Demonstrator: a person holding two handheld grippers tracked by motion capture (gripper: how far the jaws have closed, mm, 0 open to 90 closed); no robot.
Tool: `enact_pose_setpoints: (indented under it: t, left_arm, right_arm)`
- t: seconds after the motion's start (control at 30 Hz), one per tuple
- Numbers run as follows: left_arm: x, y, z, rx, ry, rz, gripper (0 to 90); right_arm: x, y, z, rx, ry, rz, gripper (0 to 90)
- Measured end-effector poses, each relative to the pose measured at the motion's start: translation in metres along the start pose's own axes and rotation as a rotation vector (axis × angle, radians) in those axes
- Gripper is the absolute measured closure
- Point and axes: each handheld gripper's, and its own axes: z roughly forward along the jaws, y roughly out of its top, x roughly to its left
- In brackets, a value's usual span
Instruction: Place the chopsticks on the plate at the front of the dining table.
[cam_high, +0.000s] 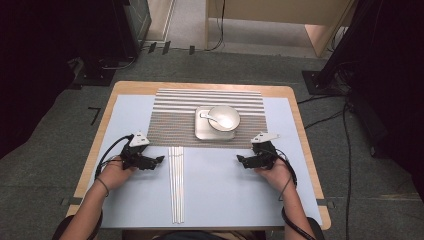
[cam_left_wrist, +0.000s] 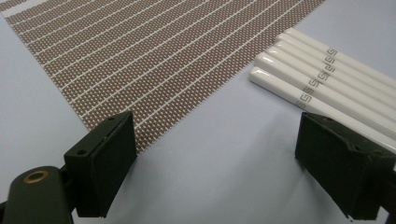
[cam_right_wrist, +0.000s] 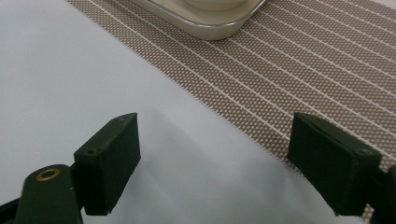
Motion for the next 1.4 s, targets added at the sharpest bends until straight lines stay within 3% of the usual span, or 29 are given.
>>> enact_pose_setpoints:
  t: [0.13,0.37,0.57,0.93,1.17,1.4]
  left_arm:
    - [0.0,0.0,0.0,-0.001,0.0,0.0,12.0]
    - [0.0,0.0,0.0,0.0,0.001,0.0,12.0]
    - [0.0,0.0,0.0,0.0,0.0,0.0,12.0]
    - [0.0,0.0,0.0,0.0,0.0,0.0,12.0]
    - [0.0,0.0,0.0,-0.001,0.001,0.0,12.0]
    - [0.0,0.0,0.0,-0.001,0.001,0.0,12.0]
  right_arm:
    - [0.001,0.002,-0.002,0.012,-0.01,-0.013,18.0]
    - [0.005,0.005,-0.005,0.05,-0.007,0.026,19.5]
    - [0.008,0.008,-0.008,0.039,-0.005,0.043,19.5]
    - [0.018,0.015,-0.008,0.072,-0.001,0.026,22.6]
    - [0.024,0.022,-0.009,0.098,0.001,0.071,24.0]
    - [0.028,0.025,-0.01,0.107,-0.004,0.081,25.3]
